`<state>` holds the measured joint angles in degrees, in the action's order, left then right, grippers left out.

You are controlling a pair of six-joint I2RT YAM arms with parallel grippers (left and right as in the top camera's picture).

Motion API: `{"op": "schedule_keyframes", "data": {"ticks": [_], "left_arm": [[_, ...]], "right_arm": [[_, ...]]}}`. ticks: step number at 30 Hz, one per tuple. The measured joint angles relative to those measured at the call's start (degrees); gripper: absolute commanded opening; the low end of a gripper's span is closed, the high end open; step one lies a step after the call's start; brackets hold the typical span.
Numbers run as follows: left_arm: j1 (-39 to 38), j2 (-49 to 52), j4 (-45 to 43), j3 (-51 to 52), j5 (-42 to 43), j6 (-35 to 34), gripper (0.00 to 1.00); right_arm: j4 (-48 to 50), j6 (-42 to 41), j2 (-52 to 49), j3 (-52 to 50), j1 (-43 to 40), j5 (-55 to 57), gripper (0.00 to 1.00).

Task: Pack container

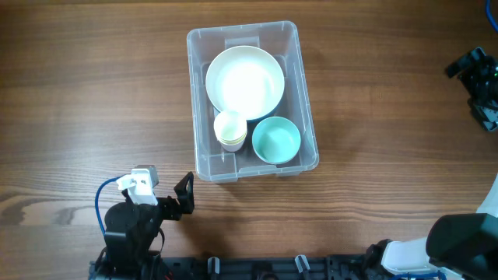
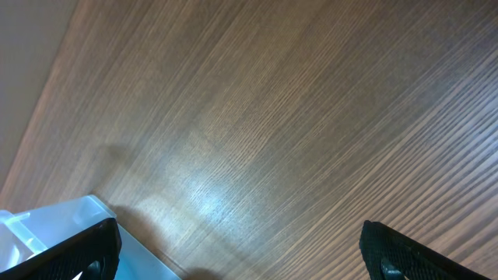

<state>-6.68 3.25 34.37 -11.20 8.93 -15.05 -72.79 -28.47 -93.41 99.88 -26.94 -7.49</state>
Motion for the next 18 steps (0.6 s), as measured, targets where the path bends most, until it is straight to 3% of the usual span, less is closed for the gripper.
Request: {"op": "schedule_keyframes", "data": {"ticks": [18], "left_arm": [[0.0,-0.6,0.2,1.5,0.0,0.0,1.00]], "right_arm": [[0.1,0.0,0.9,0.0,1.0,0.0,1.00]]}}
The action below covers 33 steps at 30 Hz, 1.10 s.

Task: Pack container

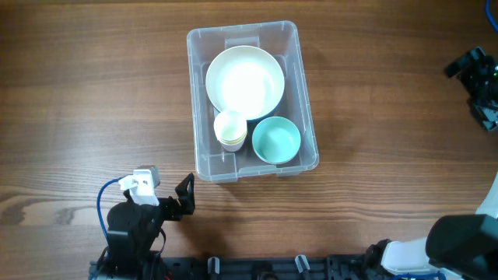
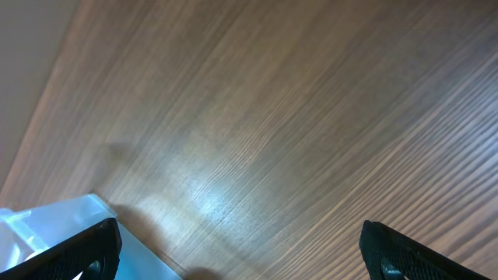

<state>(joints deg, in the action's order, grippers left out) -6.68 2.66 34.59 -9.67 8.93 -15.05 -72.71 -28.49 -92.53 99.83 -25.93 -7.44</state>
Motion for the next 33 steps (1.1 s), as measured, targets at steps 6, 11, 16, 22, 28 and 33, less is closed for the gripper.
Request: {"op": "schedule_keyframes", "data": {"ticks": [6,11,16,22,28,33], "left_arm": [[0.0,0.0,0.0,0.0,0.0,0.0,1.00],[0.0,-0.1,0.0,0.0,0.0,0.0,1.00],[0.0,-0.3,0.0,0.1,0.0,0.0,1.00],[0.0,-0.4,0.0,0.2,0.0,0.0,1.00],[0.0,-0.4,0.1,0.2,0.0,0.0,1.00],[0.0,-0.4,0.1,0.2,0.0,0.0,1.00]], "right_arm": [[0.3,0.0,18.4,-0.3,18.0,-0.2,1.00],[2.4,0.0,35.1,-7.7,28.0,0.9,1.00],[27.8,4.5,52.9,-38.8,28.0,3.6,1.00],[45.3,12.1,77.6,-75.5,28.0,1.2,1.00],[45.8,12.3,89.6,-89.0,28.0,1.0,1.00],[47.1,12.3,90.6,-91.6,28.0,1.0,1.00]]}}
